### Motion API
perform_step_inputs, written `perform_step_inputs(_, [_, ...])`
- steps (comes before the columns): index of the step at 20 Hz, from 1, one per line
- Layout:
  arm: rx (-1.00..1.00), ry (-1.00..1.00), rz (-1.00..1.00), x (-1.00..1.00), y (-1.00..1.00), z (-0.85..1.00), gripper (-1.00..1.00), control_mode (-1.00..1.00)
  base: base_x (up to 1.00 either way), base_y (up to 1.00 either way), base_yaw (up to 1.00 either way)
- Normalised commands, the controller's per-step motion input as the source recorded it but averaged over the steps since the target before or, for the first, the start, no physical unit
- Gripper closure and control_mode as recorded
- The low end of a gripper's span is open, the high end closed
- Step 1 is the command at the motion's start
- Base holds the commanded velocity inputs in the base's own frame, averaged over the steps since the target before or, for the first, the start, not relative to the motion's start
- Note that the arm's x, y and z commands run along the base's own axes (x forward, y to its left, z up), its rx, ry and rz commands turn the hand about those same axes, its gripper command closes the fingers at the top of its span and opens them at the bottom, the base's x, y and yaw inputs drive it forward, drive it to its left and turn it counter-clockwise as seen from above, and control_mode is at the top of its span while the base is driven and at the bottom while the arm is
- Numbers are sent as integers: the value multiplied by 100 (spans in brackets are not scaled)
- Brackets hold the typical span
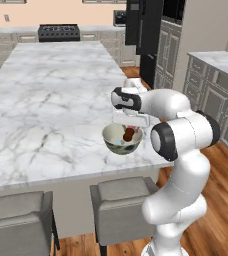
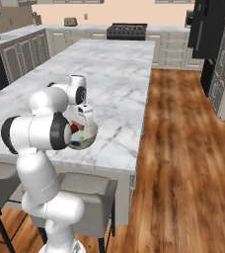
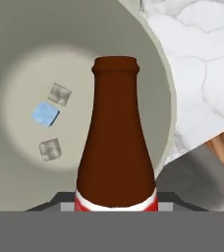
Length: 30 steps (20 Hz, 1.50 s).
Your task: Open the fridge, grab two sodas, and place both sodas inside the bowl with ice on the dining counter.
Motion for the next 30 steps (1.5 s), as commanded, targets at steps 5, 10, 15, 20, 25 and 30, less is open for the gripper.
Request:
perform_step_inputs(5, [-2,2,0,31,7,-34,100,-100,0,0,0])
perform_step_inputs(10, [-3,1,0,24,13,-36,100,-100,0,0,0])
perform_step_inputs(15, [-1,0,0,20,1,-31,100,-100,0,0,0])
perform_step_inputs(20, [-2,0,0,10,2,-32,-100,-100,0,0,0])
perform_step_inputs(25, [-1,-1,-1,-1,0,-6,-100,-100,0,0,0])
perform_step_inputs(30, [0,-4,-3,-37,0,48,-100,-100,0,0,0])
